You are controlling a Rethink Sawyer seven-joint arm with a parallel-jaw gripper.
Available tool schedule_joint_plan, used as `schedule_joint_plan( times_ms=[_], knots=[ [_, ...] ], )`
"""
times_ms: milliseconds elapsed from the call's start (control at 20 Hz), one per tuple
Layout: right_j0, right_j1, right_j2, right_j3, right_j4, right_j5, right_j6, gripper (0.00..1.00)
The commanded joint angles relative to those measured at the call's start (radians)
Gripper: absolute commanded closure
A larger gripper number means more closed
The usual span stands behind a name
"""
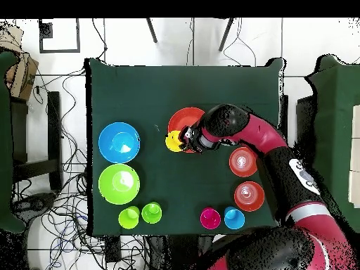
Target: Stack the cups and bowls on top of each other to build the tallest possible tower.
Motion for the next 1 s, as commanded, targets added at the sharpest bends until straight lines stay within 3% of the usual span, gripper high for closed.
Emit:
schedule_joint_plan(
  times_ms=[50, 500, 1000],
  knots=[
    [-0.007, 0.025, 0.053, -0.061, -0.079, 0.017, -0.198, 1.00],
    [0.013, 0.045, 0.056, -0.182, -0.095, 0.144, -0.211, 1.00],
    [0.003, 0.041, 0.063, -0.168, -0.087, 0.178, -0.198, 1.00]
  ],
)
